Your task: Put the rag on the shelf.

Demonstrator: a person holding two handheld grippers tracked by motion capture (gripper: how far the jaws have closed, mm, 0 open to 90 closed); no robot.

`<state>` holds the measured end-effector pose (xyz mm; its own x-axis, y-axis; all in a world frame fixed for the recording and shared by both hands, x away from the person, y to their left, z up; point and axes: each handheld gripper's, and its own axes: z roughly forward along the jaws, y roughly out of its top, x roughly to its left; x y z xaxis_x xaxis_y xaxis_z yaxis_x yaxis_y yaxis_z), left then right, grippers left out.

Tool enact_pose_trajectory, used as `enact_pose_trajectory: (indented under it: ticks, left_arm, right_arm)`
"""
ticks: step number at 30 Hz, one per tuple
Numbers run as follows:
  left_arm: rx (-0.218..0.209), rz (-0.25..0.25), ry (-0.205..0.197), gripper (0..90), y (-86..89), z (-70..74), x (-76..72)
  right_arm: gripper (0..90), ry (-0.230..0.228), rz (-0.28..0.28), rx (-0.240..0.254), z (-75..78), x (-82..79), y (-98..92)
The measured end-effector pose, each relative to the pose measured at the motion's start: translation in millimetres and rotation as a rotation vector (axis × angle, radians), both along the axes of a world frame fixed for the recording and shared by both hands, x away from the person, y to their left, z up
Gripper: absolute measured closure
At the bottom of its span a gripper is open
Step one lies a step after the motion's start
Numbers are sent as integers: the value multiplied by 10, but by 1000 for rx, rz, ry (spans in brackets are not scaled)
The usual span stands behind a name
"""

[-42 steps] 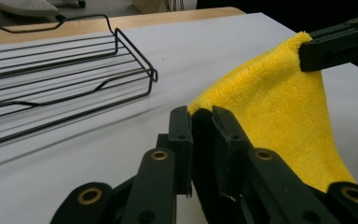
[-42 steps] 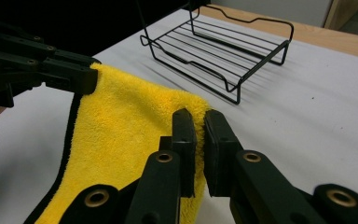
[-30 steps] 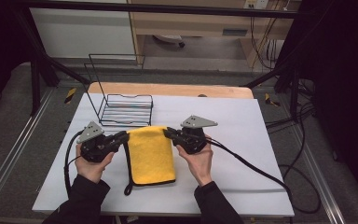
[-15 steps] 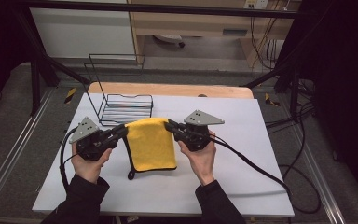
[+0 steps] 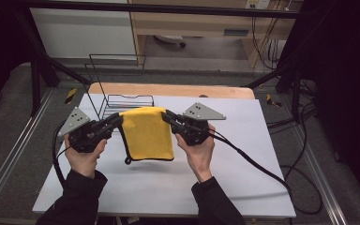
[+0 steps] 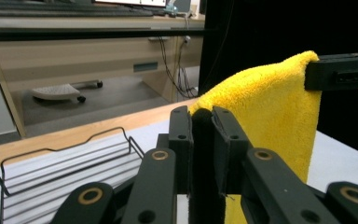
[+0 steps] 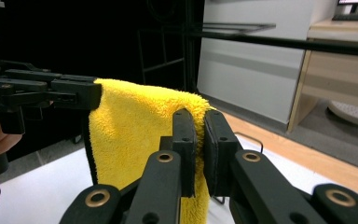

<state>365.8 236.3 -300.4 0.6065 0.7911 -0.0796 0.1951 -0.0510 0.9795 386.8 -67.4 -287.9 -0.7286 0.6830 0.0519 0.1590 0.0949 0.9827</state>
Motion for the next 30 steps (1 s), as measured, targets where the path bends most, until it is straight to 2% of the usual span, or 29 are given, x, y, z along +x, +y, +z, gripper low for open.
enact_pose_trajectory:
  ticks: [10, 19, 30]
  left_arm:
    - [-29, 29, -58, 788, 34, 185, 48]
    - [-58, 39, -85, 789, 68, 259, 73]
    - [-80, 55, -113, 790, 146, 367, 119]
  right_arm:
    - [846, -54, -19, 37, 141, 23, 47]
    - [847, -96, -23, 58, 245, 43, 86]
    - [847, -119, -24, 65, 361, 76, 187]
